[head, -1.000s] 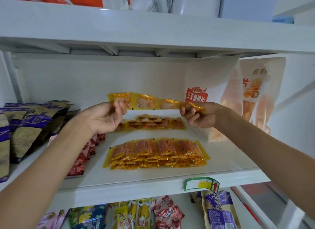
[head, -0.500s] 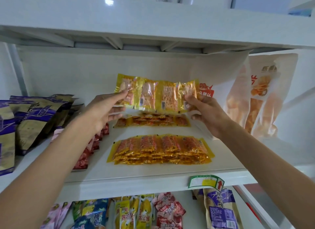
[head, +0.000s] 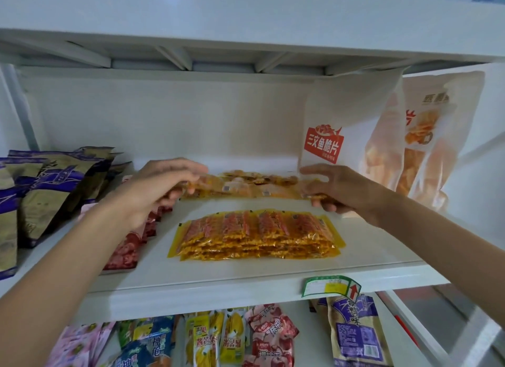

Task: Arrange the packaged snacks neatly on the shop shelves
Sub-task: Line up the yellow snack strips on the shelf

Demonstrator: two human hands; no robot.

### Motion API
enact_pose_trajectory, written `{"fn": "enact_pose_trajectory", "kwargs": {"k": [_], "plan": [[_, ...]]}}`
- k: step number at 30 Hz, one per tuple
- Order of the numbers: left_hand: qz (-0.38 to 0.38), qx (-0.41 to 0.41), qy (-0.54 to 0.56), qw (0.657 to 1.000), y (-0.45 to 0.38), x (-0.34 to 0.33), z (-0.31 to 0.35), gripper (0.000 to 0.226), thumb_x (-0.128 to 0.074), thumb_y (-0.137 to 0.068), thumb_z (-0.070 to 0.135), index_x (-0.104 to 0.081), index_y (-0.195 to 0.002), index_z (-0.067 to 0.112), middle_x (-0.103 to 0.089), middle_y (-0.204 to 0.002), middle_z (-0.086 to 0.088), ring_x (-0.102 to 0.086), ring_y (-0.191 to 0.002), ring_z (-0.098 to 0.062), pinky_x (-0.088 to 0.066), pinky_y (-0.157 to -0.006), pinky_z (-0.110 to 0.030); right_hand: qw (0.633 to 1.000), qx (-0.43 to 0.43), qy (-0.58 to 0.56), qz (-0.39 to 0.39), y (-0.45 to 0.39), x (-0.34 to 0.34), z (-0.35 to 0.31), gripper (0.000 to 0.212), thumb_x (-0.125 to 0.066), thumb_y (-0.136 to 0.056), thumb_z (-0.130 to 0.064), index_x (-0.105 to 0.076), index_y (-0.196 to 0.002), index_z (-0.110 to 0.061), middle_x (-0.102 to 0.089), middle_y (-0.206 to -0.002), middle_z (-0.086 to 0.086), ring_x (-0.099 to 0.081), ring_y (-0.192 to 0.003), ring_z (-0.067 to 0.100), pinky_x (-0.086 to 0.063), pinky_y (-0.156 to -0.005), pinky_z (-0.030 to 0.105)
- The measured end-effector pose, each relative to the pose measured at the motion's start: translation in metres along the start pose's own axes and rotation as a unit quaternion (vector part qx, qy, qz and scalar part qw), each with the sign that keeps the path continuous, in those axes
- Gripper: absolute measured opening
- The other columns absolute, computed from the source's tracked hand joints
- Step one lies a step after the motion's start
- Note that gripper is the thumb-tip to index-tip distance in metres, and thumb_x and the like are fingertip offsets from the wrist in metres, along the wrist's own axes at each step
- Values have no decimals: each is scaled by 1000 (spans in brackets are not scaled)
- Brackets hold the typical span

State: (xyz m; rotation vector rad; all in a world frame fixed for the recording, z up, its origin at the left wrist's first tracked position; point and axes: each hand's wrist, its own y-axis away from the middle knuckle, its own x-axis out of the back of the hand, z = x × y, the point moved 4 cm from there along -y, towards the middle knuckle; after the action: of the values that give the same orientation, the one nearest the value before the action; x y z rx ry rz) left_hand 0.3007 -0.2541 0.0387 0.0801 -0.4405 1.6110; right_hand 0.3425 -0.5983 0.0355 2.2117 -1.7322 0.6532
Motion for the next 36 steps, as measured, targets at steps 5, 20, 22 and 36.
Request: {"fn": "enact_pose_trajectory", "kwargs": {"k": [5, 20, 22, 36], "plan": [[9, -17, -86, 996, 26, -5, -25, 21, -68, -99, 21, -81, -102, 37, -79, -99, 7, -62, -87, -22, -40, -70, -31, 997, -4, 76, -10, 10, -19, 14, 46, -76, -95, -28, -58, -137, -34, -78, -91, 15, -61, -60, 14, -46, -55, 23], [100, -160, -510, 839, 44, 7, -30, 60, -37, -93, 81, -54, -140, 48, -56, -57, 10, -56, -52, -5, -40, -48, -24, 845, 159, 477, 183, 34, -26, -6, 57, -36, -96, -79, -56, -136, -43, -68, -114, -5, -68, -106, 24, -57, -90, 45], [119, -206, -488, 840, 44, -5, -22, 58, -34, -99, 77, -57, -140, 43, -62, -68, 11, -59, -55, -4, -40, -48, -21, 858, 221, 449, 118, 31, -42, -5, 57, -24, -104, -71, -47, -147, -42, -60, -135, -5, -62, -121, 20, -56, -94, 45], [-110, -228, -385, 888, 41, -76, -55, 48, -13, -97, 81, -23, -144, 78, -20, -161, 41, -17, -148, 13, -34, -118, -37, 889, 204, 401, -83, 27, -80, 31, 55, -7, -107, -63, -12, -161, -54, -31, -161, -21, -29, -147, 3, -25, -121, 33]]}}
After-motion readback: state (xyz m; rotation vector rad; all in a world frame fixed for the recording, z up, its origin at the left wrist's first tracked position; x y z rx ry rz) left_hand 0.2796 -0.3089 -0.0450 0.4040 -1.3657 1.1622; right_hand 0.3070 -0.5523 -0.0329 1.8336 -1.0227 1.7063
